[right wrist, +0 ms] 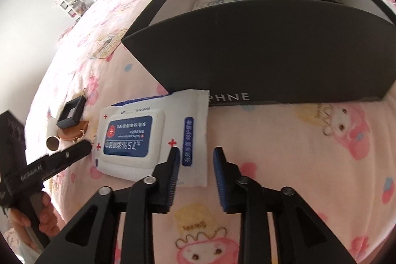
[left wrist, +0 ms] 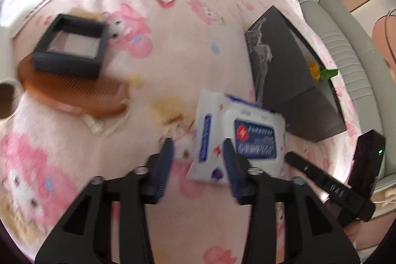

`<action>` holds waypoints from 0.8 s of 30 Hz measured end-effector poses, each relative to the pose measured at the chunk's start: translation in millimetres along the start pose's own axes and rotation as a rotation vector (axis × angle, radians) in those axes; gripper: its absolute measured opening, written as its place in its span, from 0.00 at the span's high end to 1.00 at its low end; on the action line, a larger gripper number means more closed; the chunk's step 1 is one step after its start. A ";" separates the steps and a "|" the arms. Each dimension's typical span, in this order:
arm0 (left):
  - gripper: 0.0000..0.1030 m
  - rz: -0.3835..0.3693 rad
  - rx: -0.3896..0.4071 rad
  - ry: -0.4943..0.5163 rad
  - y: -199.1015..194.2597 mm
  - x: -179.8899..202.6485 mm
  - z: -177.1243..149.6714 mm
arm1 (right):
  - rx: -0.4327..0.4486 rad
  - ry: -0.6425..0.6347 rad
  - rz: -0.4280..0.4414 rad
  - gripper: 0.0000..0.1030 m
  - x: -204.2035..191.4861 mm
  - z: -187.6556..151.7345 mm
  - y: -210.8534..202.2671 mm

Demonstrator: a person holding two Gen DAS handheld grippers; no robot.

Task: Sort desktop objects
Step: 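Close the left gripper on the wet-wipes pack and lift it, then carry the wet-wipes pack in the left gripper toward the DAPHNE box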

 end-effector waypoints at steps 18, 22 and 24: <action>0.62 -0.083 -0.038 0.080 -0.3 52.1 -31.5 | 0.062 -0.010 0.101 0.74 -6.3 -11.3 -30.4; 0.62 -0.102 -0.078 0.094 0.0 59.1 -53.4 | 0.053 -0.037 0.073 0.73 -4.9 -22.0 -47.5; 0.61 -0.090 -0.099 0.087 4.3 55.4 -60.0 | 0.044 -0.030 0.067 0.72 0.8 -26.7 -48.5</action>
Point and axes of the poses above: each gripper's, at about its wrist camera, not at the fingertips, and y roughly the way its jaws point, x to its right, z to its top, the point moved 1 cm from there along y, roughly the way its jaws point, and after that the axes turned 3 degrees about x, right-handed, at the moved point
